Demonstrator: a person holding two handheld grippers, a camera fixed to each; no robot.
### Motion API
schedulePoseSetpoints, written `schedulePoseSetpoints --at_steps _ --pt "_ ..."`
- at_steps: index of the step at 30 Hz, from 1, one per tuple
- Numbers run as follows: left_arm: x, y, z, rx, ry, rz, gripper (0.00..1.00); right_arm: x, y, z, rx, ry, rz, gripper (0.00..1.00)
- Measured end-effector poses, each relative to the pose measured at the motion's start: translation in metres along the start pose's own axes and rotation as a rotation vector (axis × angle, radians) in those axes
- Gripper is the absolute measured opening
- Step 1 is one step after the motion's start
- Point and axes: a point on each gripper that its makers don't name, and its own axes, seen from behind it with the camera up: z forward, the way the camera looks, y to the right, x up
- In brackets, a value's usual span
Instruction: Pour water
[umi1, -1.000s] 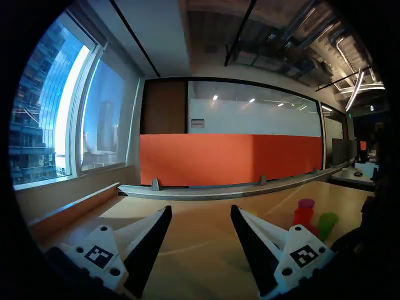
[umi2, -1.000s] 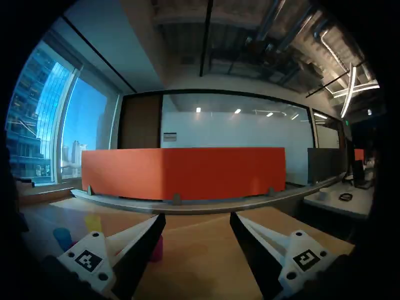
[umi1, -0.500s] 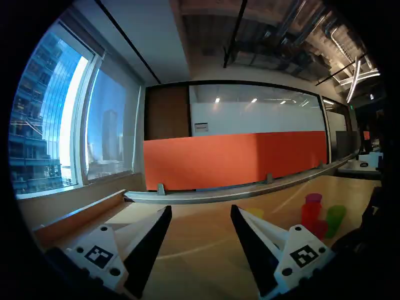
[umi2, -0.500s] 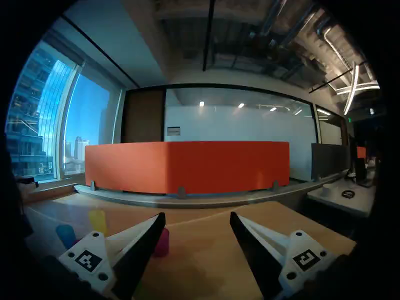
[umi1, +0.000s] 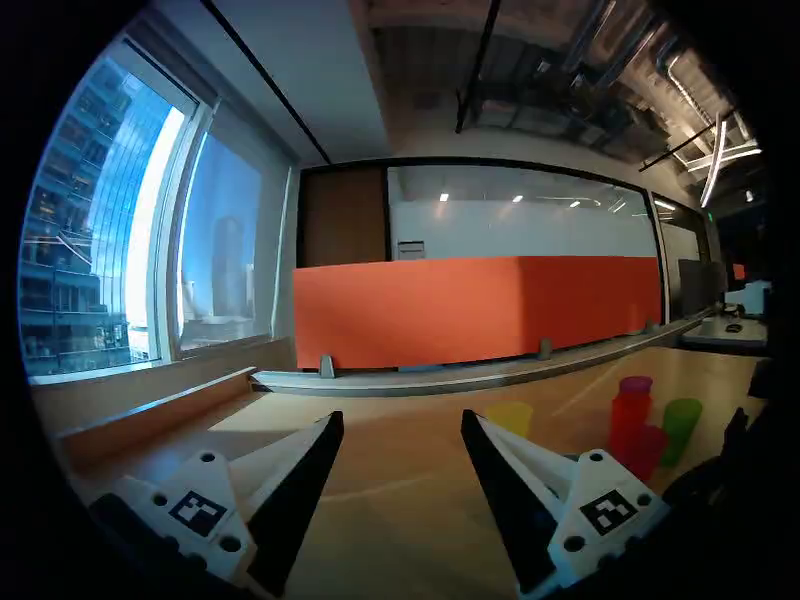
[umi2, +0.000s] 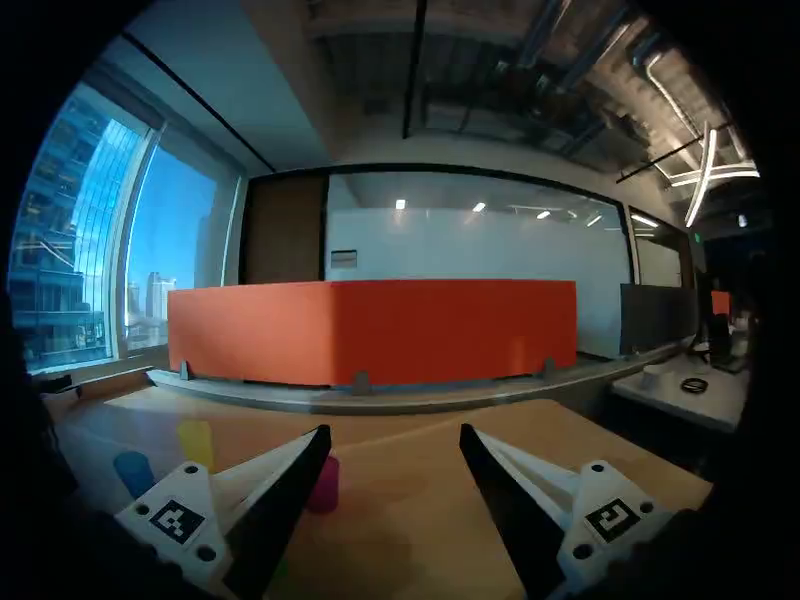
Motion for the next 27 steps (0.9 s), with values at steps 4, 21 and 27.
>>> schedulePoseSetpoints --at_steps 4,21,27 --pt "-0.011 0.000 0.001 0.002 -0.013 -0.005 0.87 0.001 0.001 -0.002 -0.004 -0.002 -0.001 1.00" --pt "-0.037 0.000 0.003 -0.003 -0.049 -0.041 0.87 0.007 0.004 -0.003 -0.012 0.002 -0.002 1.00" --pt "-0.040 -0.001 0.004 -0.002 -0.059 -0.045 0.87 0.007 0.006 -0.003 -0.014 0.004 0.004 1.00"
